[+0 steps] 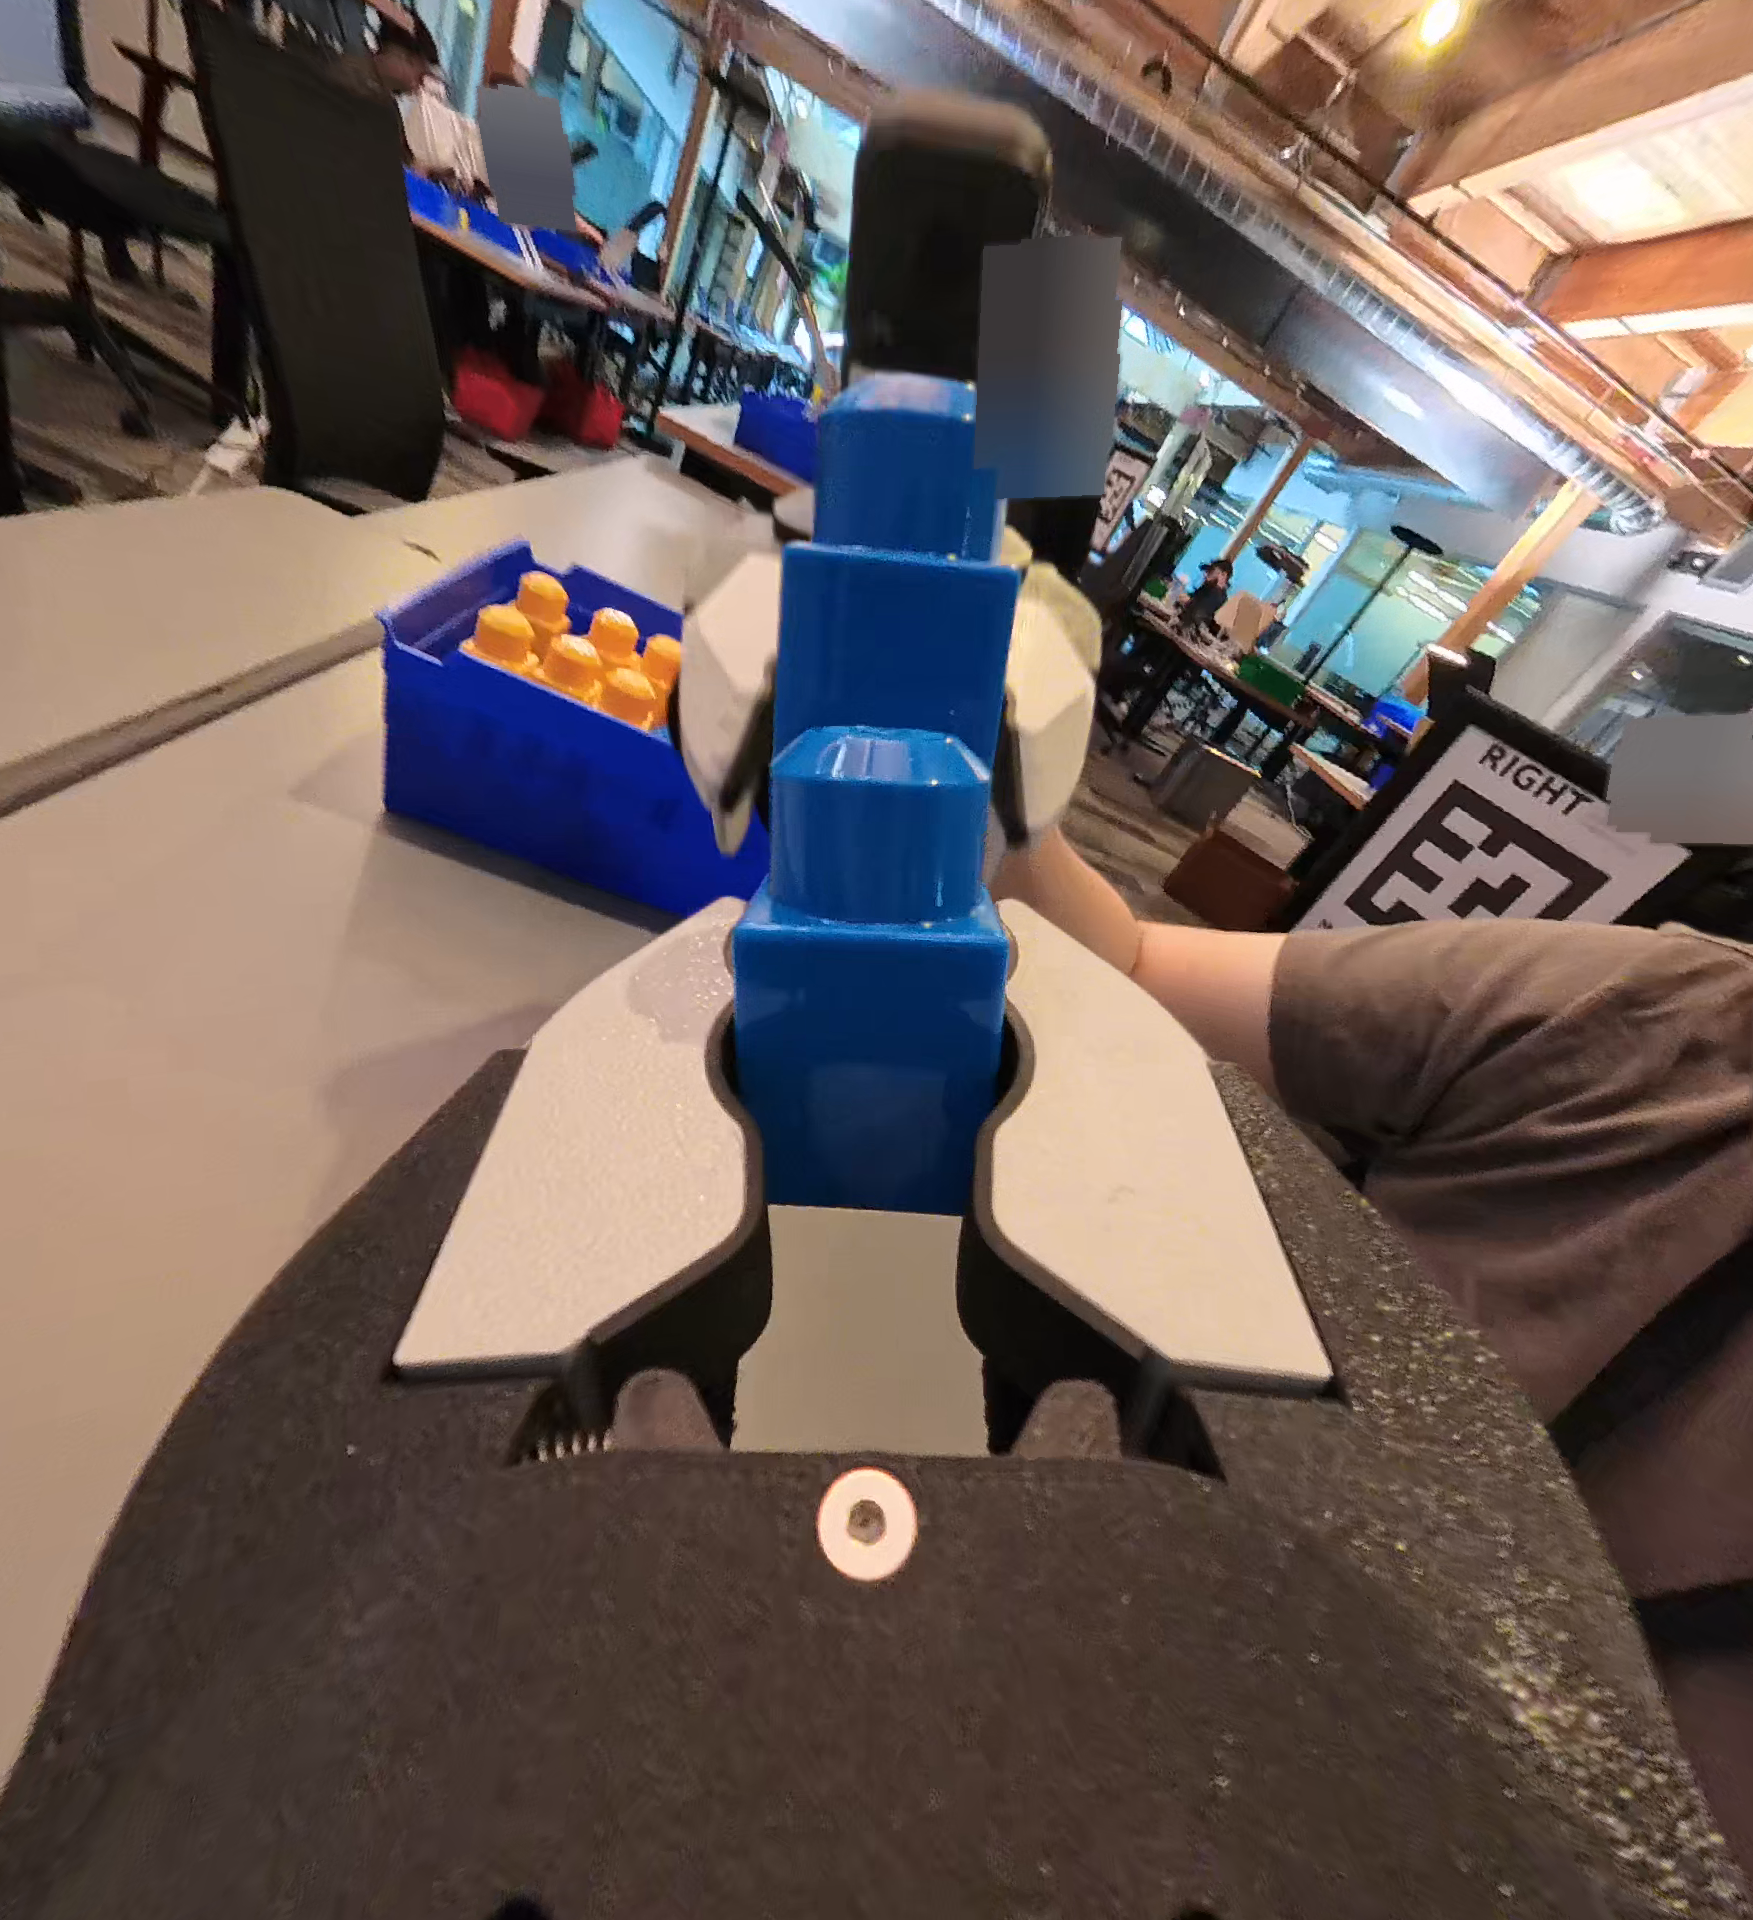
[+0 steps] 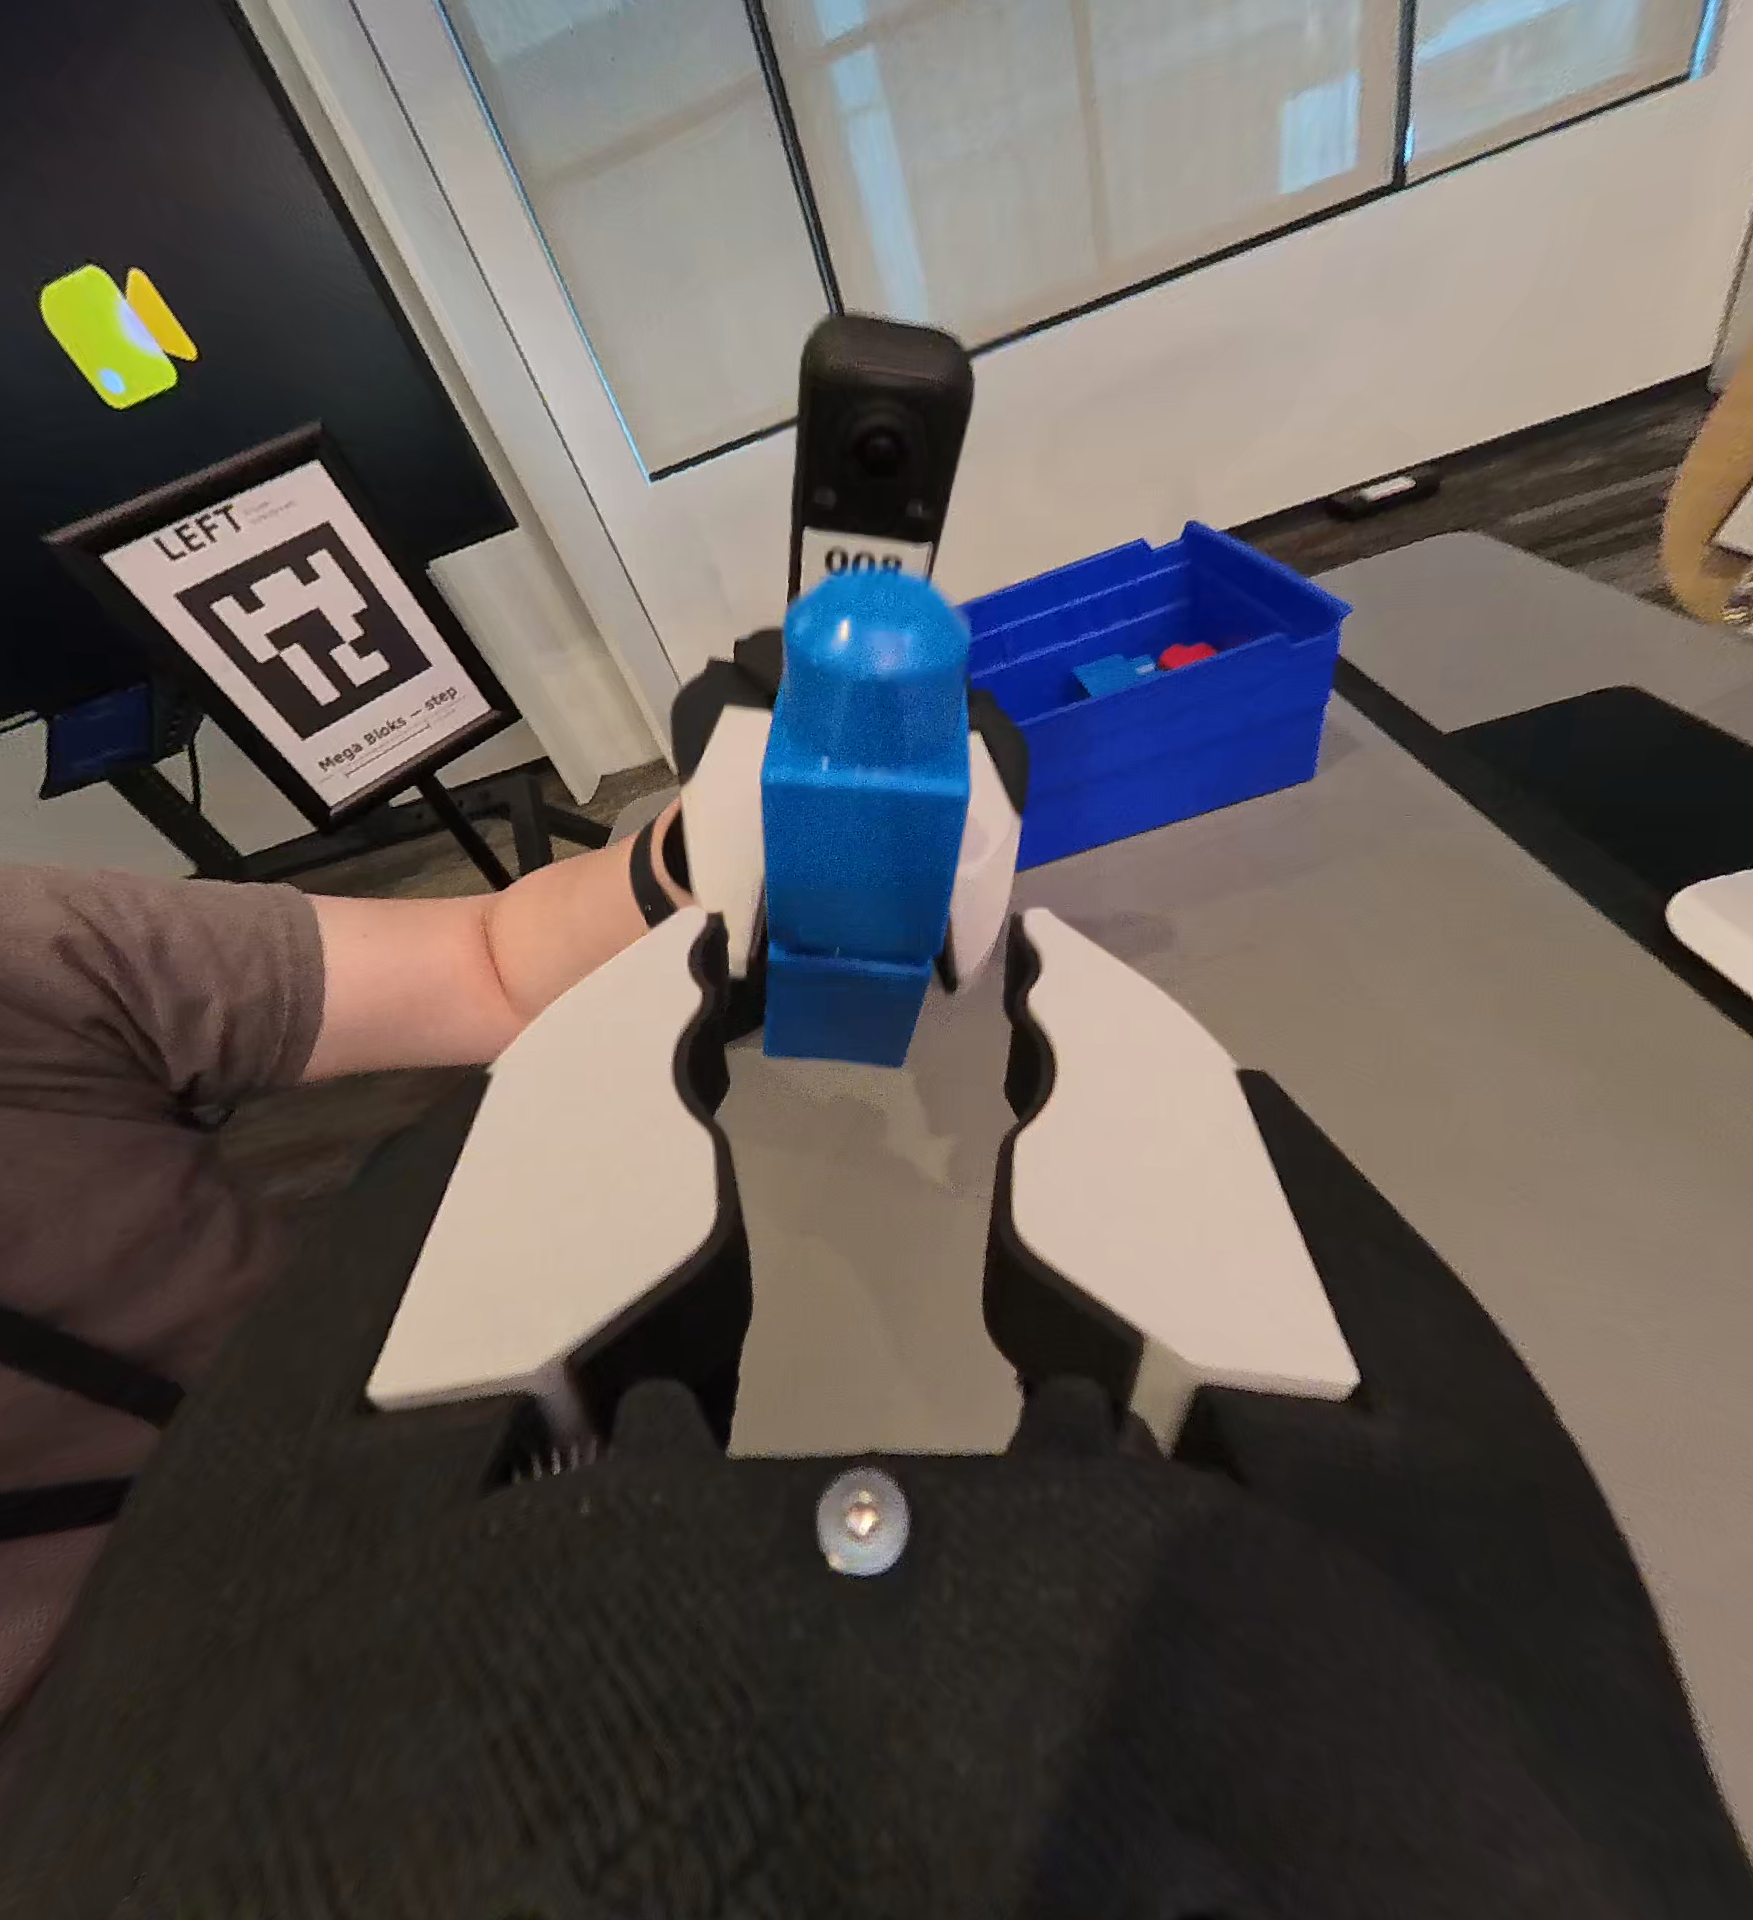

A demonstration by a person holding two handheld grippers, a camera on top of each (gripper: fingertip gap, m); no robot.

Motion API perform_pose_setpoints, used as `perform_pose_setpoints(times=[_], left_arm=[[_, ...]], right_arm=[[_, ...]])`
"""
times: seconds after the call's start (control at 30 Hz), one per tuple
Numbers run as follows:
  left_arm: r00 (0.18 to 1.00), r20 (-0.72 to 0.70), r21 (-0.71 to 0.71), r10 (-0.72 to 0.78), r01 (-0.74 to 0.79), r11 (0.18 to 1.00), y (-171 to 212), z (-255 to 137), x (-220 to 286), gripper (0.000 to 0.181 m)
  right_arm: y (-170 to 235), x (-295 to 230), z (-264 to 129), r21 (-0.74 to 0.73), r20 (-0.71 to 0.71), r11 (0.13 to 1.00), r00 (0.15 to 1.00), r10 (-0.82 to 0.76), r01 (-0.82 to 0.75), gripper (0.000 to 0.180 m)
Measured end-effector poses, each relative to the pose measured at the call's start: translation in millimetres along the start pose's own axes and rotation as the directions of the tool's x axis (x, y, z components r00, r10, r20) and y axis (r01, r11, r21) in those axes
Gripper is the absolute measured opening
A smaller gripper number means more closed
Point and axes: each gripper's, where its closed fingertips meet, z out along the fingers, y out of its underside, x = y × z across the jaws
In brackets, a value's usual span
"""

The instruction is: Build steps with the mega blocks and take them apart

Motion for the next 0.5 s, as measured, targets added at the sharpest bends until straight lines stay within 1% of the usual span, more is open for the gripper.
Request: perform_pose_setpoints(times=[0.07, 0.1, 0.13, 0.17, 0.2, 0.27, 0.37, 0.5], left_arm=[[1.000, 0.007, 0.032, 0.023, -0.024, 0.999, -6, -2, 2, 0.040], [1.000, -0.001, 0.027, 0.028, -0.028, 0.999, -5, -1, 5, 0.040], [0.999, 0.005, 0.032, 0.032, -0.032, 0.999, -6, -1, 5, 0.040], [0.999, 0.012, 0.044, 0.036, -0.036, 0.998, -8, -2, 5, 0.040], [0.999, 0.007, 0.048, 0.039, -0.039, 0.998, -8, -1, 6, 0.040], [0.999, 0.007, 0.044, 0.040, -0.040, 0.998, -7, 0, 6, 0.040], [0.999, 0.014, 0.009, 0.049, -0.049, 0.999, -3, 1, 5, 0.041], [0.996, 0.027, -0.090, 0.079, -0.077, 0.993, 9, 2, 5, 0.041]], right_arm=[[6, -2, 7, -0.022, 0.013, 1.000, 1.000, -0.001, 0.002, 0.051], [8, -4, 10, -0.027, 0.021, 1.000, 1.000, -0.004, 0.004, 0.048], [8, -5, 11, -0.022, 0.031, 1.000, 1.000, -0.001, 0.002, 0.041], [7, -6, 11, -0.011, 0.044, 1.000, 0.999, 0.010, -0.009, 0.040], [6, -8, 11, -0.003, 0.063, 1.000, 0.998, 0.024, -0.023, 0.035], [5, -9, 10, 0.005, 0.087, 0.999, 0.995, 0.047, -0.048, 0.034], [7, -9, 9, -0.005, 0.087, 0.999, 0.995, 0.052, -0.052, 0.034], [8, -10, 8, -0.025, 0.099, 0.998, 0.994, 0.055, -0.052, 0.033]])
